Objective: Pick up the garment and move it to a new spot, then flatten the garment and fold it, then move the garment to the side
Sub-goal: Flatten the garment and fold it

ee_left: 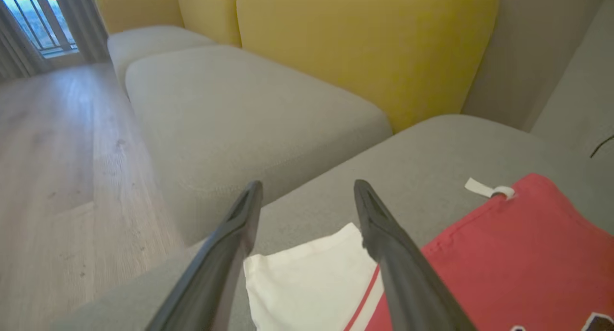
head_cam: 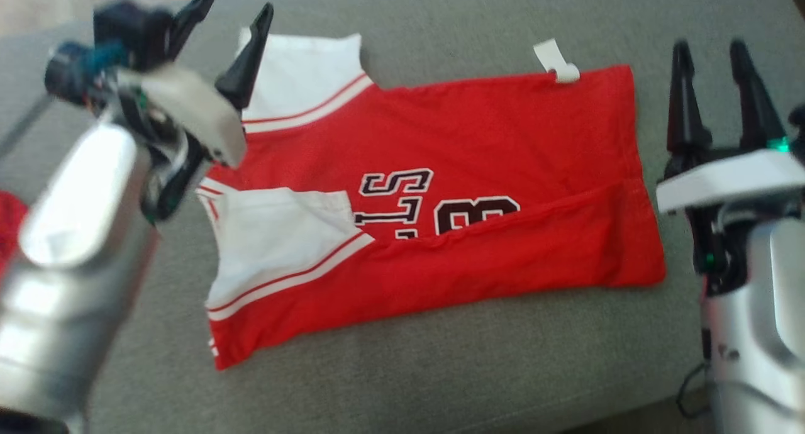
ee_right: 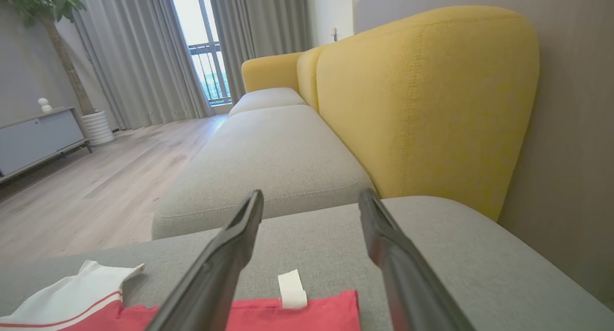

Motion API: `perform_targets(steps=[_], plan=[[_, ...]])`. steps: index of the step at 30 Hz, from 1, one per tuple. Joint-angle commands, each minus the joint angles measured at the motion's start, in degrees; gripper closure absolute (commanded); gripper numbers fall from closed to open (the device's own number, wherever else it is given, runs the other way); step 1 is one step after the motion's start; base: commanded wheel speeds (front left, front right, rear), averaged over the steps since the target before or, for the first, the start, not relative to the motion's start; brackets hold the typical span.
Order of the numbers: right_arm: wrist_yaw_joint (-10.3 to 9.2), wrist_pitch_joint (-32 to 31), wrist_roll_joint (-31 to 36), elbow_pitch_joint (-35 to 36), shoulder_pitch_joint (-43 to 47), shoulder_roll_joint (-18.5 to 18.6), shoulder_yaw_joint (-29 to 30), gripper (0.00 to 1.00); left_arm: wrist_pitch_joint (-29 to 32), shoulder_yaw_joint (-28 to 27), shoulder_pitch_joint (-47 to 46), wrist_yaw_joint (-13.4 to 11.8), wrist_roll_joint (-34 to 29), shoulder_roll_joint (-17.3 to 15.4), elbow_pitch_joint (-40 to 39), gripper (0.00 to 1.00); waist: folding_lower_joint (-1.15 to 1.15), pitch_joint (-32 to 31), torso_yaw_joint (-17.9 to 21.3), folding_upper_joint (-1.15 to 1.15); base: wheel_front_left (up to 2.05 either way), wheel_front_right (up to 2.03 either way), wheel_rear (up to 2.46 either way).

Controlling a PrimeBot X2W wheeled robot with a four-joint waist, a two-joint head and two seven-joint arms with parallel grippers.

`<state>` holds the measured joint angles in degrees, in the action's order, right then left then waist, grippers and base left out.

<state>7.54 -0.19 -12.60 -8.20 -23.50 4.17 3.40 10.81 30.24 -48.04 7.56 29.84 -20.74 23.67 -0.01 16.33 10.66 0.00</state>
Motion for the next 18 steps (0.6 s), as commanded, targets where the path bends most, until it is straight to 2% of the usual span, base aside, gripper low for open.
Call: perform_targets(steps=[1,4,8,13,18], plan=[[-0.05,0.53,0.1,2.13,-2.26,0.32,-1.63,0.0,1.72,-0.29,-3.5,-0.11,1.59,-3.28,-0.86,0.0,0.01,2.74,2.15,0.0,0.0,0.0,0.0],[-0.05,0.98,-0.02,1.95,-4.37,0.27,-2.93,0.0,7.53,4.4,-8.77,-0.1,6.21,-7.08,2.54,0.0,0.01,5.09,3.68,0.0,0.0,0.0,0.0],[-0.05,1.89,-0.53,1.79,-6.5,0.13,-4.47,0.0,12.82,9.79,-13.76,-0.09,9.28,-11.37,7.31,0.0,0.01,7.91,5.64,0.0,0.0,0.0,0.0],[-0.05,2.81,-0.89,1.64,-8.12,-0.17,-6.03,0.0,14.93,13.52,-17.65,-0.09,12.73,-14.08,11.79,0.0,0.01,10.94,7.6,0.0,0.0,0.0,0.0],[-0.05,3.49,-1.1,1.57,-8.98,-0.47,-6.84,0.0,15.38,15.89,-20.71,-0.08,15.17,-14.67,15.57,0.0,0.01,13.51,8.85,0.0,0.0,0.0,0.0]])
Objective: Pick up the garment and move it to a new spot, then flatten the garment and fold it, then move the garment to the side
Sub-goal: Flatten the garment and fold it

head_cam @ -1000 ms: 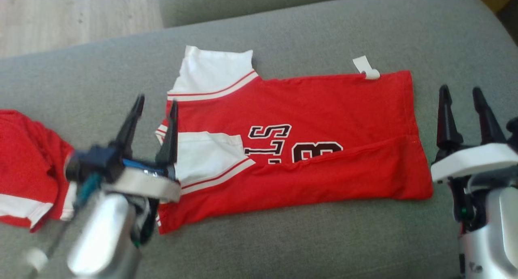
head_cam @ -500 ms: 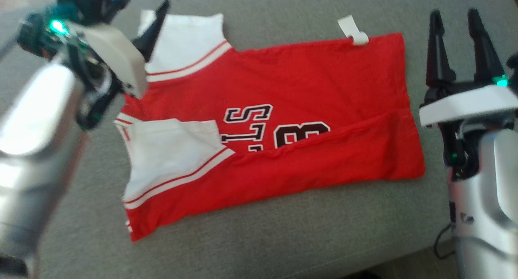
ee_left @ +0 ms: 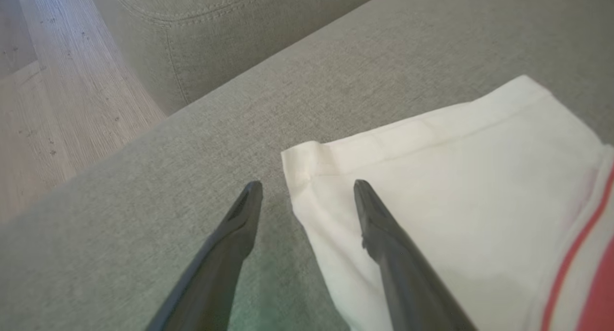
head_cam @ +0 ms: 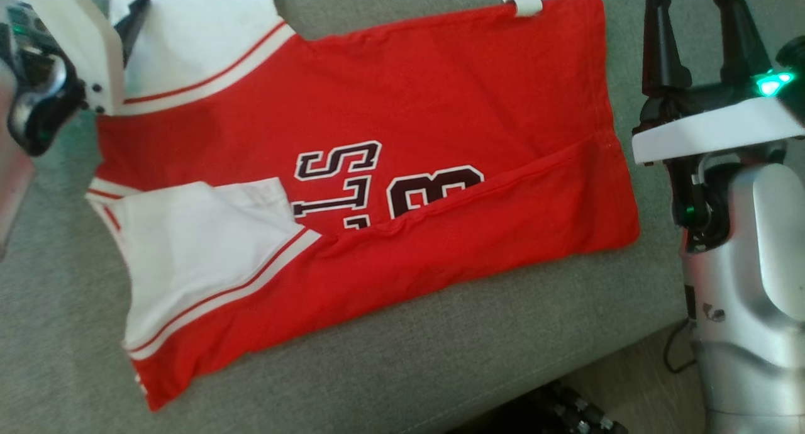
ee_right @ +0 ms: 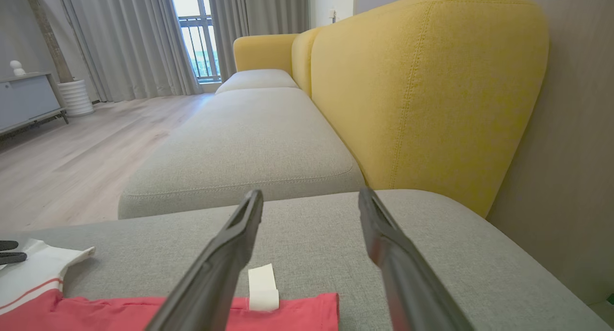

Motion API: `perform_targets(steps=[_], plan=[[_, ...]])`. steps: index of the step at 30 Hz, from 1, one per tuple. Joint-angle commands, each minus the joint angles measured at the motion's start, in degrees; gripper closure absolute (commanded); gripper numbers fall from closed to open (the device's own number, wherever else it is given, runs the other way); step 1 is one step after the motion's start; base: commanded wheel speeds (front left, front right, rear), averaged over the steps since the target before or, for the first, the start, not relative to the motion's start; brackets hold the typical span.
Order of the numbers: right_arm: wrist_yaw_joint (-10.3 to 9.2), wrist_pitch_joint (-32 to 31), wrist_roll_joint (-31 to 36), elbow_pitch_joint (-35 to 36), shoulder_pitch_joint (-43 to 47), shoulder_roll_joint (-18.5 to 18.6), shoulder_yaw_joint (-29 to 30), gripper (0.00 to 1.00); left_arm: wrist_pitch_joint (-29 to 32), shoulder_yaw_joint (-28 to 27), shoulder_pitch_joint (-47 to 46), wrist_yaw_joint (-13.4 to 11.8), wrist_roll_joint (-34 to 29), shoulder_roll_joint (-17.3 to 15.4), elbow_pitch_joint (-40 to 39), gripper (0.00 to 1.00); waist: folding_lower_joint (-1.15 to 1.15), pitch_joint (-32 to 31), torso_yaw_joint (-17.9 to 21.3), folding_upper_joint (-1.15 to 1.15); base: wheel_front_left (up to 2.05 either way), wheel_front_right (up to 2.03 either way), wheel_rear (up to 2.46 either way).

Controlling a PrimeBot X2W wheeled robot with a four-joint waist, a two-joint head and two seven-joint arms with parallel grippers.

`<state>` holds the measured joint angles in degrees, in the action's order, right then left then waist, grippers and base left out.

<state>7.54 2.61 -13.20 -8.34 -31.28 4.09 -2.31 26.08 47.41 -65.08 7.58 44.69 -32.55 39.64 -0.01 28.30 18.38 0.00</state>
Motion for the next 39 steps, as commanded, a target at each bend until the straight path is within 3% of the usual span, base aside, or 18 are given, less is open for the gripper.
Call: perform_targets(steps=[1,10,11,12,13,19,27,33,39], plan=[[-0.05,0.85,-0.49,1.71,-1.3,-0.44,-1.22,0.0,0.15,-0.75,-4.22,-0.09,0.51,-2.96,0.3,0.0,0.01,1.93,1.31,0.0,0.0,0.0,0.0],[-0.05,1.35,-0.07,1.58,-1.96,-0.56,-0.64,0.0,4.7,3.91,-5.96,-0.09,5.21,-2.74,3.31,0.0,0.01,3.37,1.84,0.0,0.0,0.0,0.0],[-0.05,1.28,0.07,1.5,-2.11,-0.49,-0.48,0.0,5.93,4.52,-5.9,-0.09,6.13,-2.66,3.38,0.13,0.01,3.36,1.79,0.0,0.0,0.0,0.0],[-0.05,1.21,0.17,1.44,-2.27,-0.41,-0.32,0.0,6.93,5.09,-5.88,-0.09,7.03,-2.61,3.25,0.73,0.01,3.33,1.7,0.0,0.0,0.0,0.0],[-0.05,1.13,0.25,1.39,-2.43,-0.34,-0.13,0.0,7.61,5.61,-5.9,-0.09,7.83,-2.61,2.99,1.0,0.01,3.28,1.57,0.0,0.0,0.0,0.0],[-0.05,0.42,1.13,0.86,-3.15,0.78,0.58,0.0,3.83,7.39,-6.57,-0.09,9.69,-2.08,1.68,1.0,0.01,2.03,-0.16,0.0,0.0,0.0,0.0],[-0.05,-1.92,1.91,-2.02,-5.09,5.06,0.32,0.0,-12.1,7.92,-8.28,-0.09,7.26,0.33,-0.64,1.0,0.01,-0.95,-4.63,0.0,0.0,0.0,0.0],[-0.05,-5.3,1.63,-7.07,-7.0,9.46,-0.7,0.0,-21.69,8.26,-7.37,-0.54,4.29,2.41,-4.13,1.0,0.01,-2.95,-9.13,0.0,0.0,0.0,0.0],[-0.05,-9.2,-0.22,-14.32,-9.33,13.6,-2.95,0.0,-25.33,9.31,-4.13,-2.43,2.76,2.91,-10.78,1.0,0.01,-3.5,-13.07,0.0,0.0,0.0,0.0]])
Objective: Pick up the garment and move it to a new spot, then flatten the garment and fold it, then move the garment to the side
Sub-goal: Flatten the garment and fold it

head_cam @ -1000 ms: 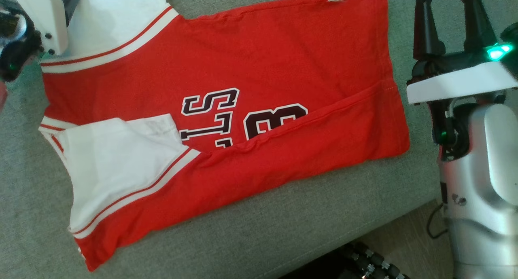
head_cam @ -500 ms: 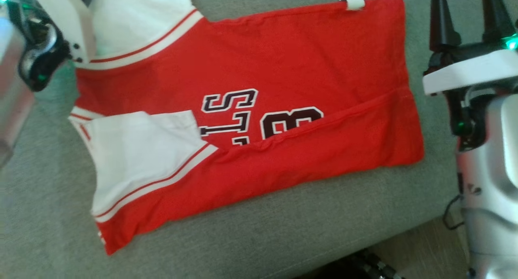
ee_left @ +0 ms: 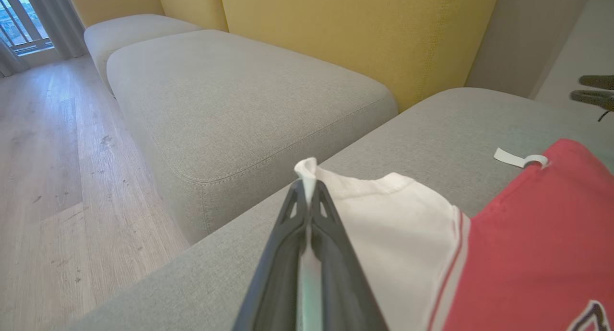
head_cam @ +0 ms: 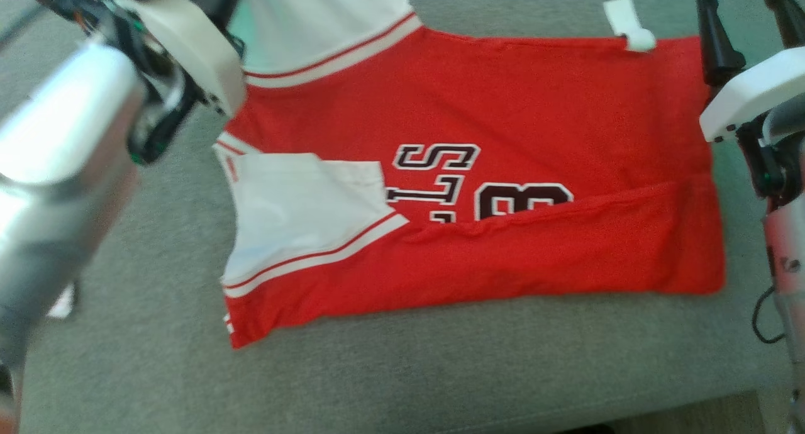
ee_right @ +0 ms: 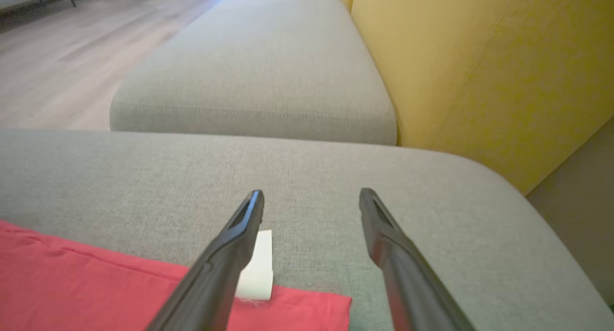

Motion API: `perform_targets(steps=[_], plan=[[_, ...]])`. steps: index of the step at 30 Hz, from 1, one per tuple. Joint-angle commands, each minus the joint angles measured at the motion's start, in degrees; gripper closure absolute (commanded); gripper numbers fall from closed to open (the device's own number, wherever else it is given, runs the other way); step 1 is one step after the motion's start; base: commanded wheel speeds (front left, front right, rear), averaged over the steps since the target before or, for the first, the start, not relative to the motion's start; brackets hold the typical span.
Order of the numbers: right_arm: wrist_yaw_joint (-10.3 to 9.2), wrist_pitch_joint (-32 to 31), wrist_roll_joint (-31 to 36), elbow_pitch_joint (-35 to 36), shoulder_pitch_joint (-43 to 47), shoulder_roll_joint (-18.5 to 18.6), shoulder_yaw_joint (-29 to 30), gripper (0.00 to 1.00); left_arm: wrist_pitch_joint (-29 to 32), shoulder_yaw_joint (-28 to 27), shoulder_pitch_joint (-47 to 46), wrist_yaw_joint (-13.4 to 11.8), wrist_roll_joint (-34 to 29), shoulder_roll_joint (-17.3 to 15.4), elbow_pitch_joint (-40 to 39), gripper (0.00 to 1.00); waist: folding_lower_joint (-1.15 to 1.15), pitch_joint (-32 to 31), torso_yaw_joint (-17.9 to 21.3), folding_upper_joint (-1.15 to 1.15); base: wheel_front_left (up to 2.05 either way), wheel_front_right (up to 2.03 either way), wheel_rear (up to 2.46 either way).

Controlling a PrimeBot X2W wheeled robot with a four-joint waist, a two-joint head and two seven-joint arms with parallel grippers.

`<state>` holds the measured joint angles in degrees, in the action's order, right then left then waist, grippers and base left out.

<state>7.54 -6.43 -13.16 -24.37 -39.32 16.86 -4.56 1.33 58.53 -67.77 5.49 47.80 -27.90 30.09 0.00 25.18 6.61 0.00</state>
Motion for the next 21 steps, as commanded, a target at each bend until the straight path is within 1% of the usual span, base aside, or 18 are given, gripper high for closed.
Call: perform_targets(steps=[1,4,6,7,9,10,11,16,21], plan=[[-0.05,-1.03,-0.65,0.26,-1.7,1.45,-1.26,0.0,-0.78,-1.65,-0.88,-0.77,-0.49,-1.8,-2.48,1.0,0.0,-0.37,-1.83,0.0,0.0,0.0,0.0],[-0.05,-3.82,-2.79,-4.36,-3.24,2.12,-1.57,0.0,-1.01,-1.1,0.51,-1.98,-1.01,-2.23,-6.23,1.0,0.0,-0.19,-3.06,0.0,0.0,0.0,0.0],[-0.05,-5.66,-2.62,-7.61,-4.43,2.96,-1.78,0.0,-0.91,-0.78,1.02,-2.56,-1.37,-2.63,-8.37,1.0,0.0,0.04,-3.7,0.0,0.0,0.0,0.0],[-0.05,-7.53,-2.52,-10.94,-5.36,3.2,-1.59,0.0,-0.71,-0.57,1.48,-3.26,-1.62,-3.01,-10.14,1.0,0.0,0.15,-4.18,0.0,0.0,0.0,0.0],[-0.05,-8.98,-2.43,-13.73,-6.15,3.17,-1.53,0.0,-0.25,-0.39,1.91,-3.78,-1.6,-3.4,-11.54,1.0,0.0,0.22,-4.49,0.0,0.0,0.0,0.0],[-0.05,-8.98,-2.43,-13.73,-6.15,3.17,-1.53,0.0,-0.25,-0.39,1.91,-3.78,-1.6,-3.4,-11.54,1.0,0.0,0.22,-4.49,0.0,0.0,0.0,0.0],[-0.05,-10.11,-2.38,-16.0,-6.63,2.9,-1.57,0.0,0.22,-0.24,2.29,-4.18,-1.53,-3.83,-12.66,1.0,0.0,0.25,-4.64,0.0,0.0,0.0,0.0],[-0.05,-11.84,-1.77,-19.46,-6.97,2.4,-1.86,0.0,0.64,-0.12,3.02,-4.83,-1.38,-4.72,-13.8,1.0,0.0,-0.09,-4.43,0.0,0.0,0.0,0.0],[-0.05,-12.24,-1.18,-21.72,-7.0,1.66,-2.34,0.0,0.86,0.15,3.62,-5.36,-1.28,-4.97,-14.1,1.0,0.0,-0.76,-3.8,0.0,0.0,0.0,0.0]])
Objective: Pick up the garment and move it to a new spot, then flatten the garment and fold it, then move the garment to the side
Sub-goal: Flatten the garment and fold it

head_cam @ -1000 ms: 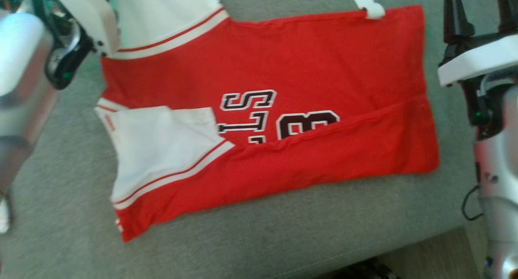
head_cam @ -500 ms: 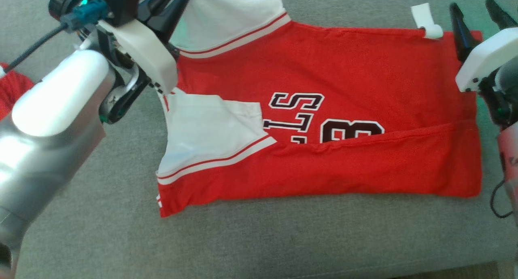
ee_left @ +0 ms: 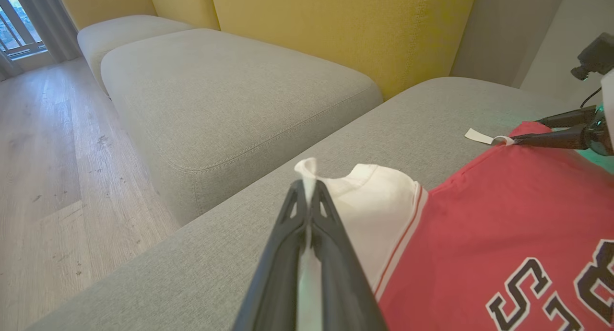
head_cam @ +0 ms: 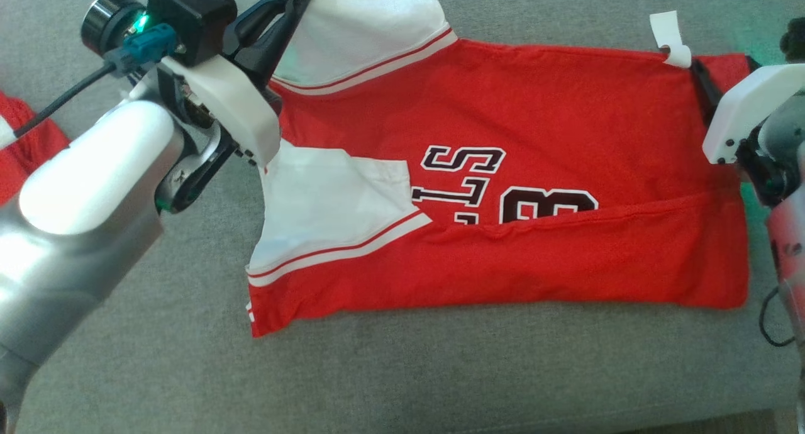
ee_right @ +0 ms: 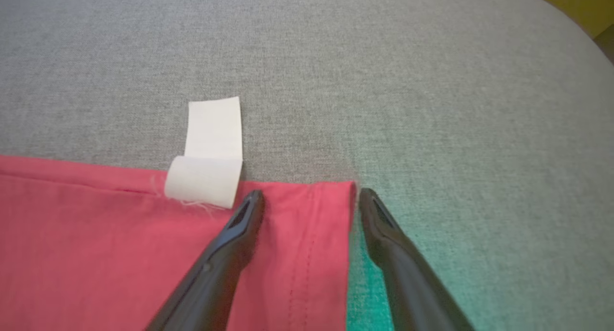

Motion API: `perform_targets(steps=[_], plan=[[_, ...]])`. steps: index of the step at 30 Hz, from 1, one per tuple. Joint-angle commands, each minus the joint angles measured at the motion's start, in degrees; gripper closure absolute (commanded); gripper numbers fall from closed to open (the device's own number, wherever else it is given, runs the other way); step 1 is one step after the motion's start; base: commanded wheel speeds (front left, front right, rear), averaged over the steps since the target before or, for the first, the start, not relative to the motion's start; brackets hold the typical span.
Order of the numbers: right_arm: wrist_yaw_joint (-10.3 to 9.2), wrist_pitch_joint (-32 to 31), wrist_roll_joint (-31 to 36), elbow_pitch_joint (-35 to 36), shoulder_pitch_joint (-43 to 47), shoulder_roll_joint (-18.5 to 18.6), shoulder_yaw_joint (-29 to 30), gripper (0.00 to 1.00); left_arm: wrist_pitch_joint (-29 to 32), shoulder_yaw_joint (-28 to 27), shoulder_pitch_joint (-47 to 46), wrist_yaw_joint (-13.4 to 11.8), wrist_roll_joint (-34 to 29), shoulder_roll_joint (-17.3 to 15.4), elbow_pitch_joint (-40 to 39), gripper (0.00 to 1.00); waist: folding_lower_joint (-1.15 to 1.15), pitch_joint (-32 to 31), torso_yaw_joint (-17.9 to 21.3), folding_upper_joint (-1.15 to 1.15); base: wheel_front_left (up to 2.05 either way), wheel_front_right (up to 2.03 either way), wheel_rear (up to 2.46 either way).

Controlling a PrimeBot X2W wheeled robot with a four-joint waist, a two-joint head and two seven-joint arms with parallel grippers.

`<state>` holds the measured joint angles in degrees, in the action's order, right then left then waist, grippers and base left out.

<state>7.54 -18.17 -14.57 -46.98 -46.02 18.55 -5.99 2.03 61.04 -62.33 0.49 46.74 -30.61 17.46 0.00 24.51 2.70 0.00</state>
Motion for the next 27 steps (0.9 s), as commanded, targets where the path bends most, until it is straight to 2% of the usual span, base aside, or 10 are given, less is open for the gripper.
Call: perform_targets(steps=[1,5,7,8,20,27], plan=[[-0.05,-0.61,0.15,0.56,-0.36,-0.15,-0.98,0.0,0.22,-2.33,-1.79,-0.44,-0.18,-2.24,-1.52,1.0,0.0,-0.12,0.22,0.0,0.0,0.0,0.0],[-0.05,-1.35,-0.43,-0.3,-0.61,-0.73,-1.54,0.0,0.14,-2.39,-1.89,-0.58,-0.11,-2.41,-1.12,1.0,0.0,-0.06,0.61,0.0,0.0,0.0,0.0],[-0.05,-1.63,-1.1,-0.46,-0.71,-0.92,-2.0,0.71,-0.04,-2.38,-1.85,-0.61,-0.12,-2.49,-0.61,1.0,0.0,-0.09,0.75,0.0,0.0,0.0,0.0],[-0.05,-1.48,-1.35,-0.38,-0.76,-0.95,-2.32,1.0,-0.11,-2.38,-1.79,-0.68,-0.11,-2.52,-0.34,1.0,0.0,-0.13,0.8,0.0,0.0,0.0,0.0],[-0.05,5.62,-3.78,2.92,-6.14,0.23,-4.91,1.0,-3.94,-5.13,-4.1,-2.0,-0.12,-3.07,4.87,1.0,0.0,0.22,0.94,0.0,0.0,0.0,0.0],[-0.05,10.43,-3.49,2.99,-12.64,-0.09,-5.89,1.0,-7.55,-6.28,-9.53,-0.39,-1.71,-1.52,11.43,1.0,0.0,1.96,1.2,0.0,0.0,0.0,0.0]])
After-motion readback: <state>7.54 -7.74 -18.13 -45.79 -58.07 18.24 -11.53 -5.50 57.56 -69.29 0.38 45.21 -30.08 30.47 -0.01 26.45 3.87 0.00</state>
